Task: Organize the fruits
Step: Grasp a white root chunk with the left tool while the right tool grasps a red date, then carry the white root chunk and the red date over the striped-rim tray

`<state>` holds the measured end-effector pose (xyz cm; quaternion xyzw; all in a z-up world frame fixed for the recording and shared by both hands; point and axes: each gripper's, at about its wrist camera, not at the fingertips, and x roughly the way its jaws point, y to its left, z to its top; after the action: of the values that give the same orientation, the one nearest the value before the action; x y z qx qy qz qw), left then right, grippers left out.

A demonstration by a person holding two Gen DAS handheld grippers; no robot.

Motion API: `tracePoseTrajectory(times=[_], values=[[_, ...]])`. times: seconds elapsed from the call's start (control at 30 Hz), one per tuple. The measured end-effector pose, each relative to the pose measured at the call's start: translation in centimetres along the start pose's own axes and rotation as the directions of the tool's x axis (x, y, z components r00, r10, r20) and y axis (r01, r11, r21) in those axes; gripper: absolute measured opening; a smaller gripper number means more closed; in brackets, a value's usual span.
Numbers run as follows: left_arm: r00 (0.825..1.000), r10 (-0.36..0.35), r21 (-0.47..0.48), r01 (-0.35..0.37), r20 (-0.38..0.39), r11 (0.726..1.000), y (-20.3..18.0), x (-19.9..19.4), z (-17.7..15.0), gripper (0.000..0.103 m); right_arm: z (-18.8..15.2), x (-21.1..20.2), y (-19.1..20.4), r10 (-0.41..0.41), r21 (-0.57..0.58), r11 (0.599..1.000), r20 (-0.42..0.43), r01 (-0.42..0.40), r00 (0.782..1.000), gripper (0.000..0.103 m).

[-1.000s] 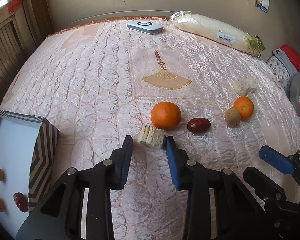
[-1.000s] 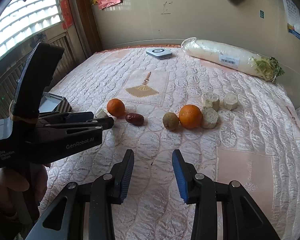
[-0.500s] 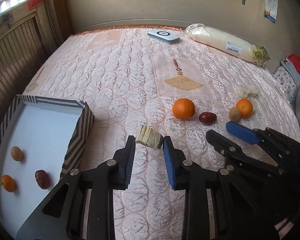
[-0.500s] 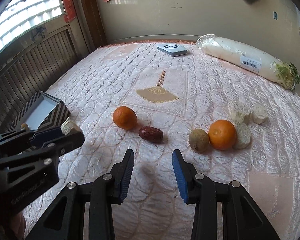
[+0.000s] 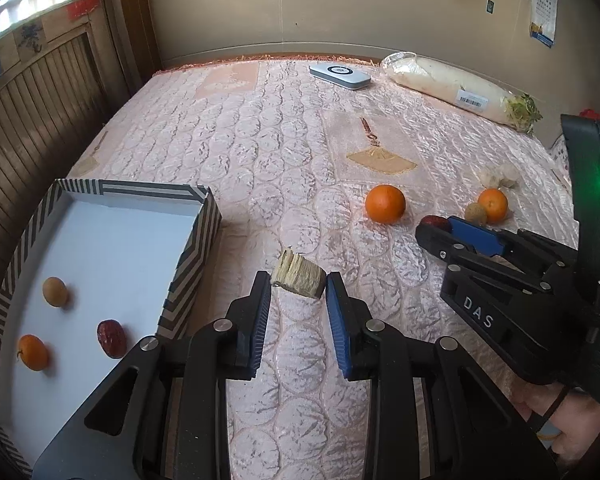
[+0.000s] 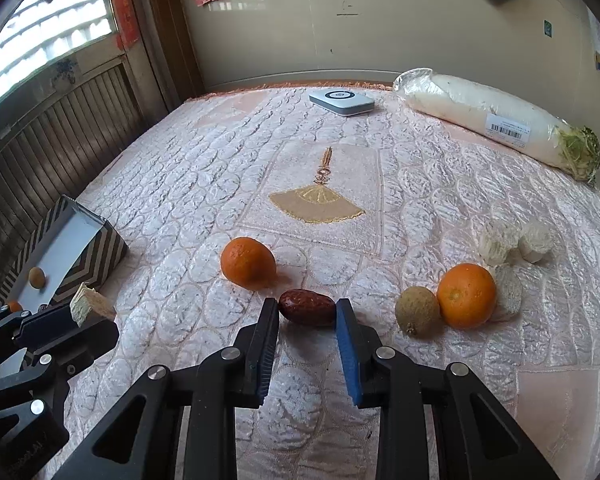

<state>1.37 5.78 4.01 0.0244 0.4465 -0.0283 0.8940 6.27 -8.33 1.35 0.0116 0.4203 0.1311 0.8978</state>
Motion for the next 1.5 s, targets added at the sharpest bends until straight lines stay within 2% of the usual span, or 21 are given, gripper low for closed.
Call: tracePoseTrajectory(times=[0.53, 0.73, 1.5], values=[[0.999, 0.036, -0.021, -0.035, 0.037, 0.999, 2.0, -2.7, -2.3, 0.028, -4.2, -6.5, 3.0, 0.007, -0.043, 0.999, 0.072, -0.004, 0.997, 0.028], [0.997, 0.056, -0.041, -0.054, 0.047, 0.998, 3.5, -3.7, -3.2, 0.028, -4.3, -7.9, 4.9, 0.025, -0.073, 0.997, 0.101, -0.018, 0.995, 0.028], [0.981, 0.165, -0.166, -0.147, 0.098, 0.975, 11.4, -7.2, -5.5, 0.028, -3.9, -8.7, 13.9, 0.11, -0.23, 0.97, 0.111, -0.082, 0.988, 0.028]])
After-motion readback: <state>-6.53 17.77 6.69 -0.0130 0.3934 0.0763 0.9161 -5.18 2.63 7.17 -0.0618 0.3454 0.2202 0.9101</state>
